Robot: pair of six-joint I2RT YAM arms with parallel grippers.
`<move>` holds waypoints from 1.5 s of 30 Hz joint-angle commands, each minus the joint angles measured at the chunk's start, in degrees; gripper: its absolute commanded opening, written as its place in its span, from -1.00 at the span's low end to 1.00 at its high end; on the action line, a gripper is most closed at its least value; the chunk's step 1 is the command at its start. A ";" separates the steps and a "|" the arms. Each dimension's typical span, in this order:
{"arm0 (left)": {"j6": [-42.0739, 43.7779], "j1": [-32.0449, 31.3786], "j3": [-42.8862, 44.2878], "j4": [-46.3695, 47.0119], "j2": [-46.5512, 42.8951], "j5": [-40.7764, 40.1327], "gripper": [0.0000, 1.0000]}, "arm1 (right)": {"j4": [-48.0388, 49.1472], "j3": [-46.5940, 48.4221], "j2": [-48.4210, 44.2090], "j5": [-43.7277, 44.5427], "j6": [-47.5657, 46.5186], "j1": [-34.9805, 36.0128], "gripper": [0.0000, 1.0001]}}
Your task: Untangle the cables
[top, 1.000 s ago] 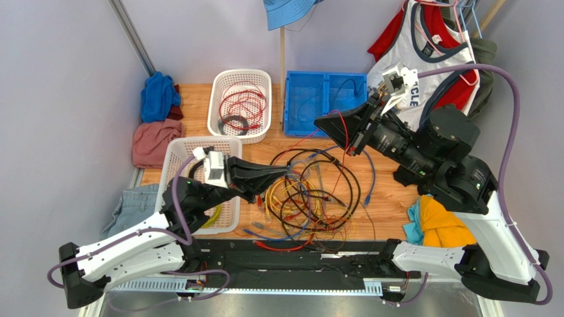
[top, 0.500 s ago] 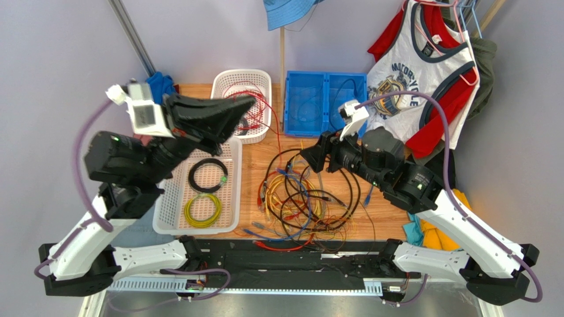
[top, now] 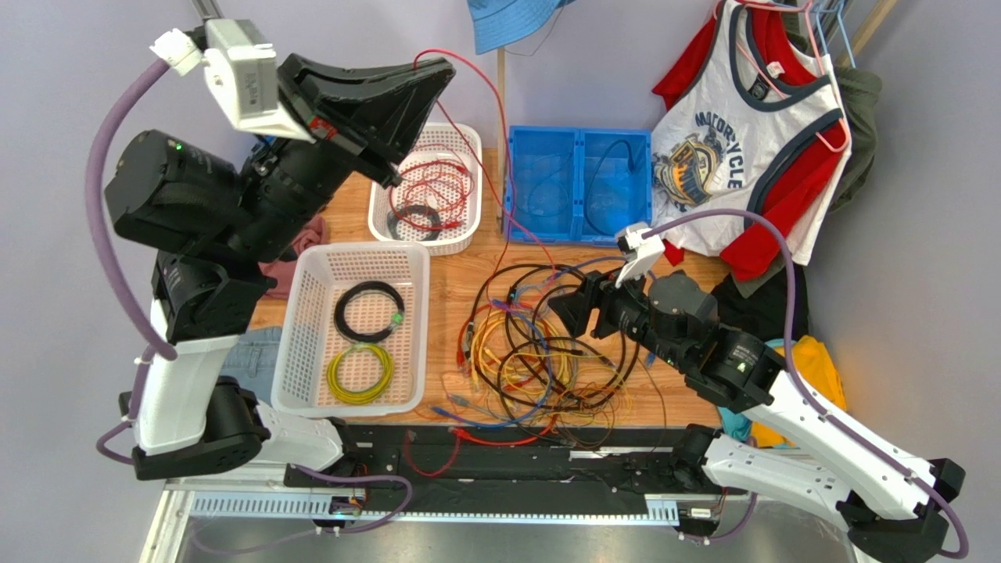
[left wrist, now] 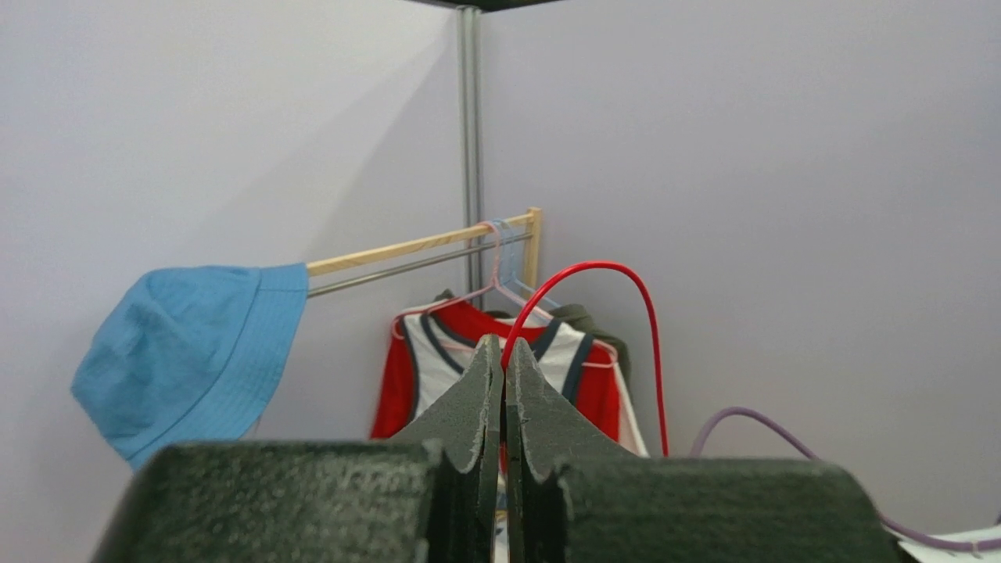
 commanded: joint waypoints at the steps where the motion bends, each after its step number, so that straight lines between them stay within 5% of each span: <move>1: 6.17 -0.05 5.47 -7.23 3.92 -8.45 -1.00 | 5.50 -4.74 -2.74 -0.04 2.88 0.11 0.25; 15: 4.50 15.33 14.34 -11.46 12.01 -19.99 -1.00 | 6.04 -14.41 -9.08 -5.23 5.26 0.11 0.22; 21: 9.77 15.42 15.06 0.04 11.13 -27.28 -1.00 | 6.65 -14.50 -9.35 -7.16 4.82 0.11 0.22; 28: 22.78 15.77 10.57 30.77 13.31 -32.39 -1.00 | 8.58 -17.93 -10.66 -13.30 8.24 0.11 0.21; 32: 15.79 16.12 21.99 22.67 19.30 -30.98 -1.00 | 10.87 -20.56 -10.05 -14.72 7.90 0.20 0.23; 38: 1.88 16.12 5.49 21.77 11.40 -30.28 -1.00 | 21.74 -22.33 -6.89 -20.95 7.37 0.11 0.32; 45: -15.69 15.59 4.95 5.62 8.67 -20.81 -1.00 | 40.38 -23.03 -1.28 -21.05 6.06 0.64 0.43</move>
